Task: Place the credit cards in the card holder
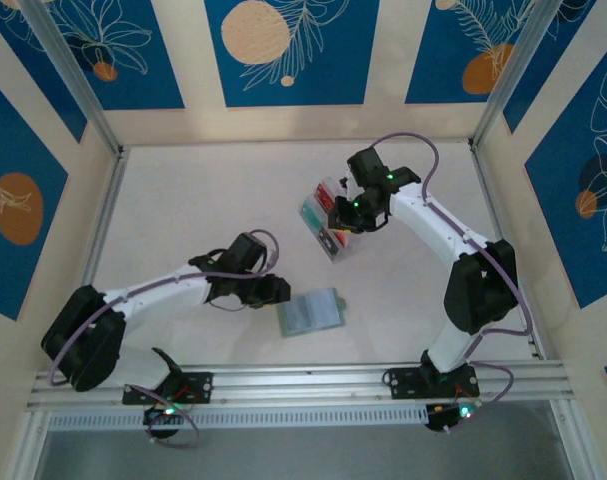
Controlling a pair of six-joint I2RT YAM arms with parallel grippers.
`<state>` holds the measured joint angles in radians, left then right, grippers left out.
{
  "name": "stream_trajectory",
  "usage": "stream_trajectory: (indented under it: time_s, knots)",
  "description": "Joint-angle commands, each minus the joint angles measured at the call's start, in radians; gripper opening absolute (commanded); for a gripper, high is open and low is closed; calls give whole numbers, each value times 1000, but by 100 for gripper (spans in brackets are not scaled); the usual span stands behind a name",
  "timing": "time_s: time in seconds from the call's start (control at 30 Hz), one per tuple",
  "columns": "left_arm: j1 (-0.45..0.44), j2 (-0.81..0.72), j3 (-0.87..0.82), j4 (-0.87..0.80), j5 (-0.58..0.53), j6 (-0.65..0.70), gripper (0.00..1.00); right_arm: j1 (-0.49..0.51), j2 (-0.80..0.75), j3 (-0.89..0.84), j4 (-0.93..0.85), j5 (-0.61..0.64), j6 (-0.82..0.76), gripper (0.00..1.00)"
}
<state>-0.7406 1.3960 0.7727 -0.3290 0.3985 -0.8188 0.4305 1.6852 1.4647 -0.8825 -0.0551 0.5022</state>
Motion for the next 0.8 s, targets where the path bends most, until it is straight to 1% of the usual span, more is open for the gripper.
stream_trajectory:
  time_s: [0.0,0.1,0.2,0.3,0.43,0.53,0.77]
  knots:
    - [-19,70,55,12,-6,31,34,-10,-6,47,-62,86,-38,18]
    - [-31,127,63,48,10,23,30,-12,10,58,-71,108,-50,16]
    - [-42,168,56,75,16,17,30,-12,30,65,-76,126,-59,14]
    - [-43,197,48,91,21,16,29,-12,48,70,-78,130,-69,15]
    - [-42,222,34,90,0,26,29,-8,77,92,-91,162,-91,16]
    - [-43,228,13,95,-1,24,28,5,109,124,-115,214,-112,17]
    - [-41,214,-24,108,-8,17,29,62,226,225,-175,387,-158,25]
